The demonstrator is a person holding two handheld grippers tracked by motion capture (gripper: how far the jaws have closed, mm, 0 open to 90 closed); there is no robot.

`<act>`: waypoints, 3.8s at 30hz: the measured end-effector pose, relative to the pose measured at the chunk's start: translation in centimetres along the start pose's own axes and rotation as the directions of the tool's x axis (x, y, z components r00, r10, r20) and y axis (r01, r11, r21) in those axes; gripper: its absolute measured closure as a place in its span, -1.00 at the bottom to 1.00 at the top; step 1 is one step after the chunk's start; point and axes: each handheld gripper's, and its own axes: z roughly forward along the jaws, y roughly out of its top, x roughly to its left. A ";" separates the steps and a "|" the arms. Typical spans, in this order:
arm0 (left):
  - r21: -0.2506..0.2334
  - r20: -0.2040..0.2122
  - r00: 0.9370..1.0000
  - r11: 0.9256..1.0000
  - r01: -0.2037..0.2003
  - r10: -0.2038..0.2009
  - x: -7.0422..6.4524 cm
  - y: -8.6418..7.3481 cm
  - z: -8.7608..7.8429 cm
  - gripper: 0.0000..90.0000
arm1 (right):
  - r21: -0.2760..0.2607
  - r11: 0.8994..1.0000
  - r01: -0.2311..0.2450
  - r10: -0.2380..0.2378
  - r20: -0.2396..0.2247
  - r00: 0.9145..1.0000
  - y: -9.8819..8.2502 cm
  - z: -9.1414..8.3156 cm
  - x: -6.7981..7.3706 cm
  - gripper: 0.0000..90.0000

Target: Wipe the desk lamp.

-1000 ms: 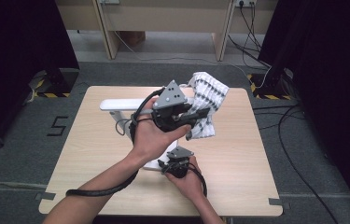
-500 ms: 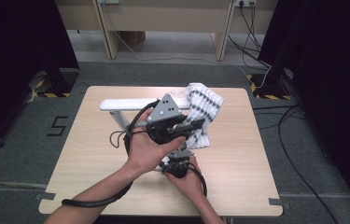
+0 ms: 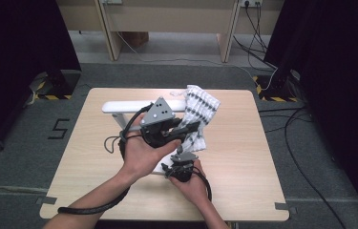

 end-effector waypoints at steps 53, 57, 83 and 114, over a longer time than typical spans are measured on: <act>-0.022 -0.128 0.988 0.997 0.080 -0.082 4.6 -4.2 -4.9 0.71 | 0.000 1.000 0.003 -0.003 0.006 1.000 0.0 0.0 0.0 0.09; -0.026 -0.136 0.987 0.996 0.085 -0.088 4.7 -4.5 -5.3 0.71 | 0.001 1.000 0.003 -0.003 0.006 1.000 0.0 0.0 0.0 0.09; -0.030 -0.207 0.973 0.995 0.096 -0.100 6.2 -6.3 -8.1 0.71 | -0.001 1.000 0.002 -0.002 0.007 1.000 0.0 0.0 0.1 0.09; -0.057 -0.317 0.935 0.987 0.148 -0.159 8.7 -8.9 -13.2 0.71 | 0.001 1.000 0.000 0.000 0.006 1.000 0.0 0.0 0.1 0.09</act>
